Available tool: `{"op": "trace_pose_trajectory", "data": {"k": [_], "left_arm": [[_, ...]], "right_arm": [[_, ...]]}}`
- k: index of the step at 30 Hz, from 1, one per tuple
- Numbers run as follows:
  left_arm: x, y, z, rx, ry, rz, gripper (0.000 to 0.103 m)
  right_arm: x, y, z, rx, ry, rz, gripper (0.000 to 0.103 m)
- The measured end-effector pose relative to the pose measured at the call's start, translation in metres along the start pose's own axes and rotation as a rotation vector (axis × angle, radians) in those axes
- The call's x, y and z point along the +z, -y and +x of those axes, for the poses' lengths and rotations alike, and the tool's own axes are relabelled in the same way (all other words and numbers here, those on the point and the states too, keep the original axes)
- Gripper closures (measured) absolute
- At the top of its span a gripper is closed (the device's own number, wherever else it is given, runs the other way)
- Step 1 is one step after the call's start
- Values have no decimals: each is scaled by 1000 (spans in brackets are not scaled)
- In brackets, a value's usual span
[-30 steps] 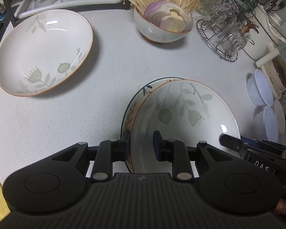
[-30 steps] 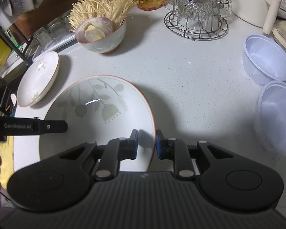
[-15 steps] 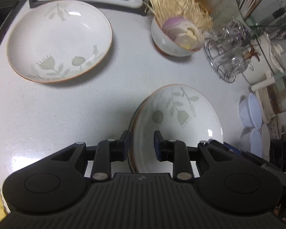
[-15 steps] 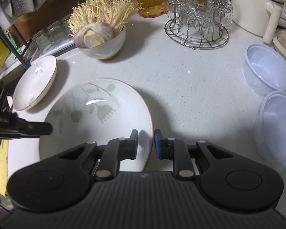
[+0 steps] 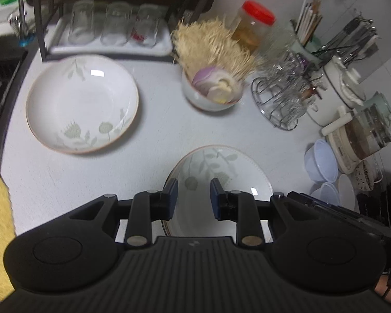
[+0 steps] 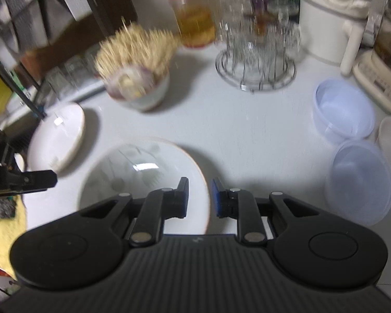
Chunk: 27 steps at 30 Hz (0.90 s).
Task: Organize plates and bowls
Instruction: 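Lift the leaf-pattern plate with both grippers over the deer-pattern plate, then lower the plate onto the deer-pattern plate and open both grippers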
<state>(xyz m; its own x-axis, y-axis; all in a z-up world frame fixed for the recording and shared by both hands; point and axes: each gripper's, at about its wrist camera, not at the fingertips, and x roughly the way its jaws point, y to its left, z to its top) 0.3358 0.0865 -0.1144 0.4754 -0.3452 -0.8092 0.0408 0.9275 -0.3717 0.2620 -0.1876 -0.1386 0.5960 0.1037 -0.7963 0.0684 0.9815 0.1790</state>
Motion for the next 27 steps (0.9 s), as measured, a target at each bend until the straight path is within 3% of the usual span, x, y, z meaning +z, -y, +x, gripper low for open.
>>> {"op": "trace_pose_trajectory", "data": {"k": [11, 20, 27], "left_arm": [[0, -4, -77, 17, 129, 56, 73], [-14, -8, -133, 34, 220, 187, 70], [-34, 10, -151, 44, 262, 176, 69]], "right_arm": [[8, -40, -65, 64, 138, -7, 80], [-24, -74, -116, 64, 226, 26, 80], [-36, -71, -143, 119, 262, 2, 80]]}}
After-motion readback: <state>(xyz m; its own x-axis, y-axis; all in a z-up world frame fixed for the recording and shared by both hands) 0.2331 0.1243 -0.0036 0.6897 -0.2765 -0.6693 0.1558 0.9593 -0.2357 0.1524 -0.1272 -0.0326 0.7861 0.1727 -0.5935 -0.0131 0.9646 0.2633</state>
